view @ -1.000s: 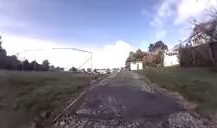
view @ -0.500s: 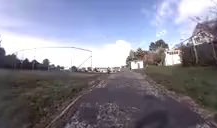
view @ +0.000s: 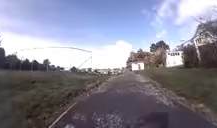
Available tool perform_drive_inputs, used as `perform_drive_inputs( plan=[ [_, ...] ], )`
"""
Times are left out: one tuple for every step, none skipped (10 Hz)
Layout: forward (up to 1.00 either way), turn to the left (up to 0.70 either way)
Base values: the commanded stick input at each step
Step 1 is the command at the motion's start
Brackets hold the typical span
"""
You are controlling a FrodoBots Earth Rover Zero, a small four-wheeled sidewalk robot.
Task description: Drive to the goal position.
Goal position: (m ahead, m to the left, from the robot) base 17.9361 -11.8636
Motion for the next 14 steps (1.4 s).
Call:
perform_drive_inputs(
  plan=[
    [0.7,-0.07],
    [0.7,-0.15],
    [0.7,-0.24],
    [0.7,-0.19],
    [0.7,-0.1],
    [0.7,0.0],
    [0.7,0.0],
    [0.7,0.0],
    [0.7,0.0],
    [0.7,0.0],
    [0.7,0.0],
    [0.7,0.0],
    [0.7,0.0],
    [0.7,0.0]
  ],
)
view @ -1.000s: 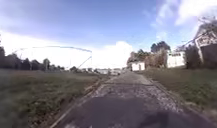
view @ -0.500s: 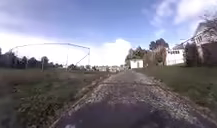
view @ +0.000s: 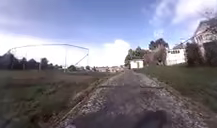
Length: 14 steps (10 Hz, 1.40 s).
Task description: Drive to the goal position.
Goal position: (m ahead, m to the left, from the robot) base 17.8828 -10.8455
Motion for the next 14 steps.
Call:
perform_drive_inputs(
  plan=[
    [0.7,0.0],
    [0.7,0.0],
    [0.7,0.0],
    [0.7,0.0],
    [0.7,-0.08],
    [0.7,-0.18],
    [0.7,-0.28],
    [0.7,-0.29],
    [0.7,-0.3],
    [0.7,-0.3],
    [0.7,-0.3],
    [0.7,-0.3],
    [0.7,-0.31],
    [0.7,-0.31]
  ],
)
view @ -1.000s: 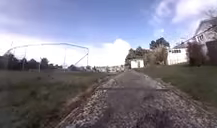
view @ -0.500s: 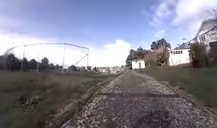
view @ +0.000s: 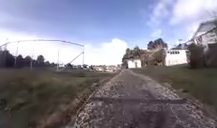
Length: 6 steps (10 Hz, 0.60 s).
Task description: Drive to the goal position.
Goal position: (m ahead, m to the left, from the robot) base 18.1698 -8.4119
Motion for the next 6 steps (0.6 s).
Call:
perform_drive_inputs(
  plan=[
    [0.7,-0.29],
    [0.7,-0.24],
    [0.7,-0.1],
    [0.7,0.0],
    [0.7,0.0],
    [0.7,0.0]
  ],
)
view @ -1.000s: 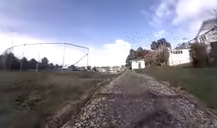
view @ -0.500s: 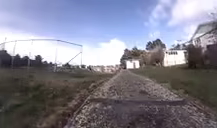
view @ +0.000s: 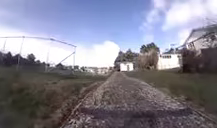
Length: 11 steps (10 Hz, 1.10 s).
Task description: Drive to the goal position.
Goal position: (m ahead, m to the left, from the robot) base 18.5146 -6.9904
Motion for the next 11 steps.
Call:
perform_drive_inputs(
  plan=[
    [0.7,0.0],
    [0.7,-0.02],
    [0.7,-0.07],
    [0.7,-0.34],
    [0.7,-0.34],
    [0.7,-0.34],
    [0.7,-0.34],
    [0.7,-0.34],
    [0.7,-0.34],
    [0.7,-0.34],
    [0.7,-0.34]
  ],
)
